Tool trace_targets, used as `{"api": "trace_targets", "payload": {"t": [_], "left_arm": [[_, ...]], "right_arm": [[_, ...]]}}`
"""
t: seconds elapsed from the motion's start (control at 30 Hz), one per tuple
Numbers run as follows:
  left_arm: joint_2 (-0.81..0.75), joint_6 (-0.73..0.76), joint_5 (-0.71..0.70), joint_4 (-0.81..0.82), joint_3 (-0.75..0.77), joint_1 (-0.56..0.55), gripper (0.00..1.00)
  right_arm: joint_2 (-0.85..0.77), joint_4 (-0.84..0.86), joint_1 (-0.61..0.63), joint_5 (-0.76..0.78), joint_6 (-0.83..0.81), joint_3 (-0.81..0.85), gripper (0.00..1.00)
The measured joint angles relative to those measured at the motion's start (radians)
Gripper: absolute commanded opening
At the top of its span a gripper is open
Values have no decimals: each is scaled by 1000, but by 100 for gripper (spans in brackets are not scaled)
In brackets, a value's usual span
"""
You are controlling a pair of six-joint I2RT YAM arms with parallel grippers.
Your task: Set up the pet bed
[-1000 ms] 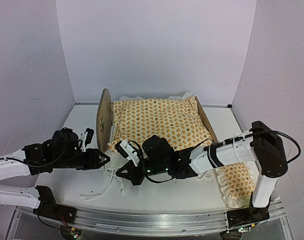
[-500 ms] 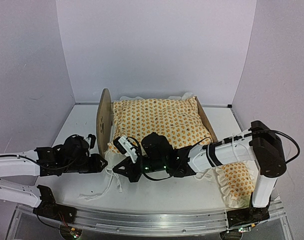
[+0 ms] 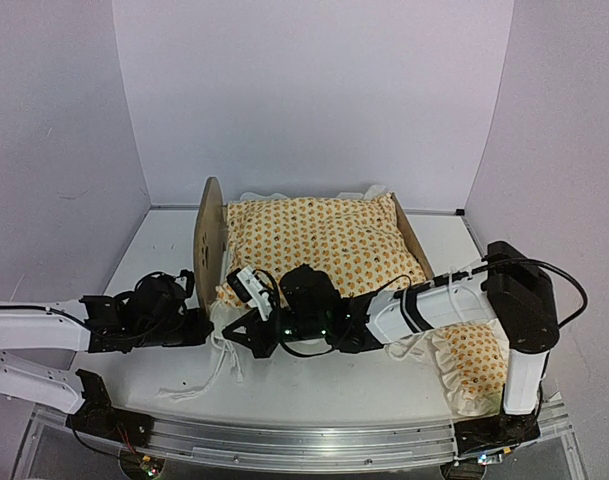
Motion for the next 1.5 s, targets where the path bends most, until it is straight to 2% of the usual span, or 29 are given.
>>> {"api": "trace_targets", "payload": {"t": [0.33,0.53,0.7,0.77,0.9,0.97,1.1,1.17,1.33,1.5], "left_arm": [[-211,23,56,-27,-19,0,0],[-238,59,129,-43,-19,-2,0],[-235,79,180,-61,-19,-2,1],[-227,85,198,-61,-18,-2,12],[-224,84,218,-96,-9,-3,48],[-238,73,211,-136,11,-3,58],[-283,2,131,-251,95,2,54],[-303,-35,122,-279,125,32,42],[-279,-101,196,-296,129,187,37],[-255,-134,288,-241,86,220,32]], "right_arm": [[232,126,-31,1,48,166,0],[291,172,-31,22,54,199,0],[324,329,-31,-6,78,199,0],[345,393,-31,-38,85,199,0],[394,494,-39,-101,106,199,0],[412,537,-46,-132,117,199,0],[425,596,-59,-190,130,199,0],[425,622,-66,-216,130,199,0],[425,658,-74,-272,128,199,0],[425,670,-76,-307,126,199,0]]}}
